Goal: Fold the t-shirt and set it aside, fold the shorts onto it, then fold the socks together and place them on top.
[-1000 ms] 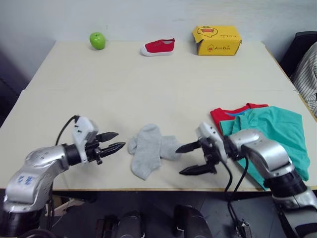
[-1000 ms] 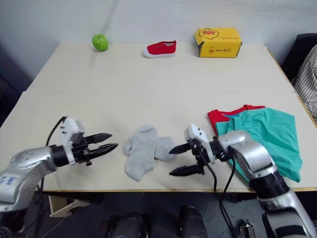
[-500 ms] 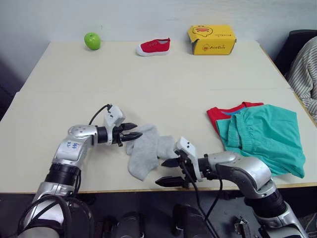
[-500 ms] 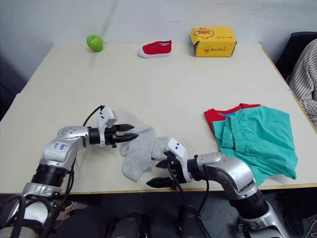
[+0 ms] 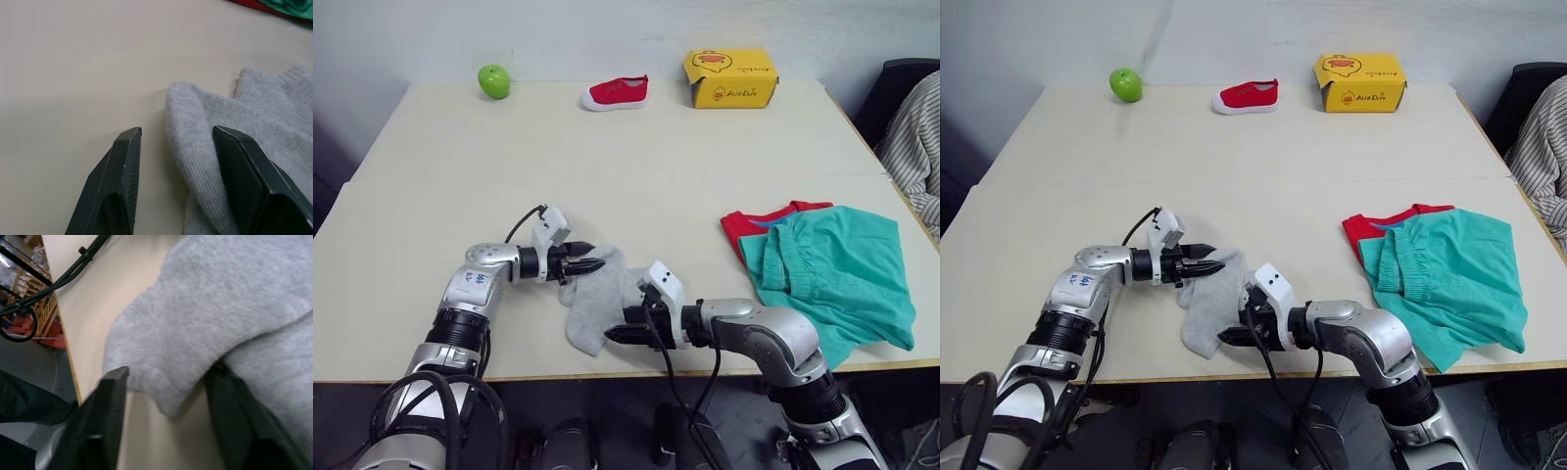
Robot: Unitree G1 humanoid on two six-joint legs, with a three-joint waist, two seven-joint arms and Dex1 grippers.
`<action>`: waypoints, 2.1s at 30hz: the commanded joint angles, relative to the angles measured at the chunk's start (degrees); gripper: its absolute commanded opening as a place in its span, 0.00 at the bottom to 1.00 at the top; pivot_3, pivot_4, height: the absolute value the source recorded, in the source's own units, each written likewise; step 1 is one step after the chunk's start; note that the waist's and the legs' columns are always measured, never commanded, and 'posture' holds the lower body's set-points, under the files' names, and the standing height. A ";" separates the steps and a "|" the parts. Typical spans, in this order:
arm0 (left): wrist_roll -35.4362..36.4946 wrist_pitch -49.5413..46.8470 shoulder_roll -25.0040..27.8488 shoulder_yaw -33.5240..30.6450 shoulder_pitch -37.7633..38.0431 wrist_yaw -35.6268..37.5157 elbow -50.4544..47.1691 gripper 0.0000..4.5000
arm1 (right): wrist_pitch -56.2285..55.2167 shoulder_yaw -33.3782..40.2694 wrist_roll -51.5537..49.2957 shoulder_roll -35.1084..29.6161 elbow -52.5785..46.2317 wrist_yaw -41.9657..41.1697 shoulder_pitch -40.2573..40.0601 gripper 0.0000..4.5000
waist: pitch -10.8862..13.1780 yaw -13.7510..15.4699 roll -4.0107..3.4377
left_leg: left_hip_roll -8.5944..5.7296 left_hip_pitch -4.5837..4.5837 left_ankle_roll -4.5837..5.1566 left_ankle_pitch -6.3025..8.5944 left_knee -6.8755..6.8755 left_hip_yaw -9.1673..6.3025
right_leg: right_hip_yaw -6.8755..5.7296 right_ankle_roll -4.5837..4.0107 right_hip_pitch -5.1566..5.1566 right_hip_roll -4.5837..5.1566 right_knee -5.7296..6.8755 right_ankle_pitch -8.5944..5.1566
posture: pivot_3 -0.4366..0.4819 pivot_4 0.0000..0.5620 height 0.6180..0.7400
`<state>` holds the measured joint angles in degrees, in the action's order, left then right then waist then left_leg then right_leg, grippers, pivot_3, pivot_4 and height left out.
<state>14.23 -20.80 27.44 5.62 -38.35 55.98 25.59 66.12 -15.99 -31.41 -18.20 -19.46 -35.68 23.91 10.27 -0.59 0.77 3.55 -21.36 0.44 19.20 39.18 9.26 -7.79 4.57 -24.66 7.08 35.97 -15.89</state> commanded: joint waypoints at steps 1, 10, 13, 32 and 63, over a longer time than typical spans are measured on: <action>0.81 0.75 -0.84 -1.58 -1.18 -0.03 -1.13 0.33 | -0.71 -0.52 -0.16 -0.45 -0.35 -0.13 -0.09 0.18 | 0.00 -0.01 0.00 | 0.00 -0.02 0.00 0.00 0.00 0.00 | 0.00 0.00 -0.01 0.00 -0.01 0.00 | 0.48 0.27 1.00; 5.29 -2.81 -0.39 -7.54 4.99 -2.99 -13.67 0.01 | 3.02 4.09 -6.73 -5.78 -2.10 -6.17 2.85 0.00 | 0.00 -0.76 0.01 | 0.13 -0.05 0.02 0.01 0.00 -0.03 | 0.02 0.04 -0.02 0.03 -0.03 0.02 | 0.48 0.27 1.00; 6.72 -5.50 0.01 -9.38 8.23 -5.58 -21.41 0.01 | 4.43 6.73 -9.93 -10.01 -0.70 -10.72 6.44 0.00 | 0.00 -0.89 0.00 | 0.15 -0.05 0.04 0.01 0.00 -0.06 | 0.01 0.06 0.00 0.07 -0.02 0.03 | 0.48 0.27 1.00; 8.19 -10.92 -9.98 -16.14 38.11 -32.35 -52.47 0.01 | -11.08 -6.07 3.86 -18.44 28.38 -32.57 24.00 0.00 | 0.02 -0.82 -0.01 | 0.02 -0.01 0.30 0.11 -0.01 0.12 | 0.05 0.22 0.00 0.44 -0.25 0.13 | 0.48 0.27 1.00; 10.49 -9.05 7.71 -8.88 18.86 -8.32 -28.59 0.51 | 9.33 12.82 -9.71 -12.18 -4.83 -7.88 -1.39 0.70 | 0.03 -0.97 -0.03 | 0.07 -0.07 0.25 0.24 -0.06 0.20 | 0.07 0.18 -0.13 0.34 -0.30 0.11 | 0.48 0.27 1.00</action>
<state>25.20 -31.12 35.48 -3.42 -18.61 47.14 -3.20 74.66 -4.25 -39.52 -31.26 -22.35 -44.86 22.88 10.30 -1.57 0.75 3.64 -21.43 0.68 19.45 39.11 9.46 -7.73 4.76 -24.78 7.40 35.68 -15.77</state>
